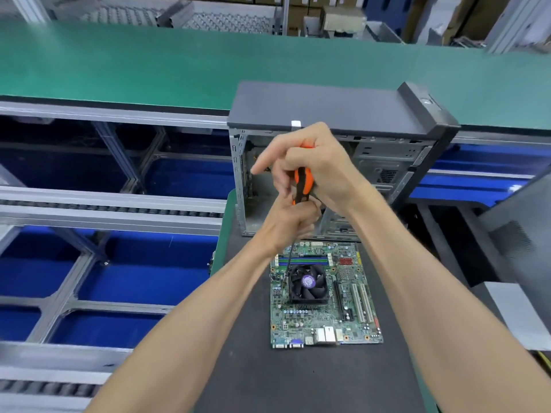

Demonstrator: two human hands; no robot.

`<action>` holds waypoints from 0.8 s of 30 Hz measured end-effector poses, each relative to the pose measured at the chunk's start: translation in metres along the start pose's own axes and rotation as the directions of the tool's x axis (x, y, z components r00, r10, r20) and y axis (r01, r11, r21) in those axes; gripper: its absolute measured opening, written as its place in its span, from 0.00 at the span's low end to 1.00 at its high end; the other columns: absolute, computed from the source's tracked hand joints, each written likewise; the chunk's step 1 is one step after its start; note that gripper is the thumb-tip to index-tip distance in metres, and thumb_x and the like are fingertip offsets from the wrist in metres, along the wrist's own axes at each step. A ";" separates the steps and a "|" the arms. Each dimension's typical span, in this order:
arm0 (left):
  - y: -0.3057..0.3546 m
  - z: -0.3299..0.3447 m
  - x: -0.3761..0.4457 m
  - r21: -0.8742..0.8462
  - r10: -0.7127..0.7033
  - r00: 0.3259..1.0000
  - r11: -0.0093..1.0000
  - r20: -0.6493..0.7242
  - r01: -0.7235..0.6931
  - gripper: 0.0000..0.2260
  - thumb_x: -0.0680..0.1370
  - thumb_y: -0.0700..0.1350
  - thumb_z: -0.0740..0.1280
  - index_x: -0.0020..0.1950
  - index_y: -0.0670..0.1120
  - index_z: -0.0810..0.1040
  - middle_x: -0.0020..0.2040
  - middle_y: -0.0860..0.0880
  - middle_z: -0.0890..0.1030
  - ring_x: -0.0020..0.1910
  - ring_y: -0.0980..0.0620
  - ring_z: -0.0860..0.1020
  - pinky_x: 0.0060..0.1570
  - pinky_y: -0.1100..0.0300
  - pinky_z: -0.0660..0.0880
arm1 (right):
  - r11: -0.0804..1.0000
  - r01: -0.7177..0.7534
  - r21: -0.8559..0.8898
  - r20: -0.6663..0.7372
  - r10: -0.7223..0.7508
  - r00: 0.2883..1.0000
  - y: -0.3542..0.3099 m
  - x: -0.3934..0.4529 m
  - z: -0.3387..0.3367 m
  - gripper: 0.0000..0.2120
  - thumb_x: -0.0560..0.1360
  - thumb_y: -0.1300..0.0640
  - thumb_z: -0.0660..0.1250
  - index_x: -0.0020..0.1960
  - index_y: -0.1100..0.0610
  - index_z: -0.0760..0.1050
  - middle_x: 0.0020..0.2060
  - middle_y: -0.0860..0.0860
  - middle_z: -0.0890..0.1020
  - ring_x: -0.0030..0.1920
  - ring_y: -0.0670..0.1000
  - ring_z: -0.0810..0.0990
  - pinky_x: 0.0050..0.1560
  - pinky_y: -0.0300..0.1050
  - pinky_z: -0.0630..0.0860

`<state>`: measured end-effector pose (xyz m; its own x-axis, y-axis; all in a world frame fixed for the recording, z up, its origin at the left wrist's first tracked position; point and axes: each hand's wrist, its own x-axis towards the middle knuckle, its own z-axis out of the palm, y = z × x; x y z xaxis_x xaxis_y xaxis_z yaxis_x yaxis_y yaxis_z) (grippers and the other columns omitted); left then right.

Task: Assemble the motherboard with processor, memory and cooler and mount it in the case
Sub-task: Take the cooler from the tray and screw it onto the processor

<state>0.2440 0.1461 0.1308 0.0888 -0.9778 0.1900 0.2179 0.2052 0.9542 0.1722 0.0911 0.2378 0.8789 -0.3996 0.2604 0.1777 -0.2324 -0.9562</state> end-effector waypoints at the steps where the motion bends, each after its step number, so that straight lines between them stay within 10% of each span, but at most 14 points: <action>1: 0.000 -0.001 0.001 0.026 -0.002 1.000 1.000 -0.008 0.002 0.12 0.67 0.39 0.62 0.29 0.40 0.58 0.23 0.53 0.56 0.20 0.55 0.52 0.26 0.67 0.55 | 0.997 -0.018 0.070 0.098 0.011 0.995 0.000 0.003 -0.003 0.16 0.66 0.71 0.56 0.41 0.68 0.82 0.21 0.57 0.72 0.22 0.55 0.67 0.27 0.44 0.63; 5: -0.019 -0.022 -0.013 0.294 -0.039 0.999 0.955 0.001 0.037 0.08 0.70 0.38 0.64 0.34 0.48 0.68 0.29 0.51 0.68 0.27 0.50 0.65 0.30 0.60 0.65 | 0.983 -0.060 0.172 0.050 0.052 0.997 0.007 0.009 0.006 0.14 0.63 0.70 0.54 0.34 0.71 0.79 0.18 0.51 0.64 0.20 0.50 0.54 0.25 0.38 0.54; 9: -0.096 -0.056 -0.065 0.685 -0.305 0.931 0.636 -0.202 0.357 0.15 0.73 0.35 0.68 0.53 0.53 0.76 0.55 0.53 0.78 0.56 0.54 0.77 0.57 0.58 0.73 | 0.978 -0.081 0.191 0.020 0.079 0.997 0.006 0.011 0.006 0.13 0.62 0.69 0.54 0.30 0.71 0.77 0.17 0.50 0.63 0.20 0.48 0.53 0.26 0.35 0.55; 14: -0.144 -0.058 -0.080 0.752 -0.348 0.875 0.459 -0.337 0.472 0.09 0.77 0.46 0.72 0.54 0.44 0.83 0.54 0.46 0.84 0.54 0.47 0.80 0.59 0.53 0.75 | 0.976 -0.068 0.208 -0.191 0.109 0.976 0.011 0.015 0.003 0.09 0.61 0.68 0.56 0.27 0.68 0.74 0.17 0.50 0.62 0.20 0.48 0.54 0.27 0.34 0.56; 17: -0.153 -0.056 -0.078 0.769 -0.283 0.880 0.432 -0.380 0.471 0.09 0.78 0.46 0.72 0.55 0.44 0.83 0.52 0.43 0.83 0.52 0.44 0.80 0.55 0.55 0.74 | 0.994 -0.029 -0.109 -0.683 -0.054 0.728 0.024 0.012 0.025 0.12 0.66 0.69 0.59 0.25 0.68 0.72 0.17 0.54 0.64 0.20 0.54 0.59 0.32 0.35 0.61; 20: -0.157 -0.057 -0.078 0.781 -0.270 0.882 0.413 -0.386 0.468 0.12 0.78 0.46 0.72 0.59 0.43 0.83 0.58 0.44 0.83 0.56 0.45 0.80 0.59 0.58 0.73 | 0.930 -0.105 -0.351 -0.845 -0.266 0.464 0.027 0.007 0.040 0.12 0.69 0.67 0.59 0.29 0.67 0.75 0.19 0.54 0.68 0.22 0.53 0.63 0.30 0.37 0.60; 24: -0.154 -0.060 -0.076 0.783 -0.275 0.895 0.438 -0.350 0.441 0.13 0.77 0.46 0.72 0.59 0.42 0.84 0.61 0.45 0.82 0.56 0.48 0.81 0.63 0.58 0.73 | 0.991 0.051 -0.124 -0.534 -0.110 0.838 0.016 0.005 0.019 0.16 0.73 0.68 0.58 0.42 0.61 0.84 0.21 0.48 0.69 0.25 0.52 0.62 0.31 0.45 0.62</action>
<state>0.2617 0.1915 -0.0448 0.3602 -0.9166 -0.1735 -0.6268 -0.3755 0.6827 0.1875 0.1020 0.2209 0.4809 -0.7830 0.3946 0.1656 -0.3608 -0.9178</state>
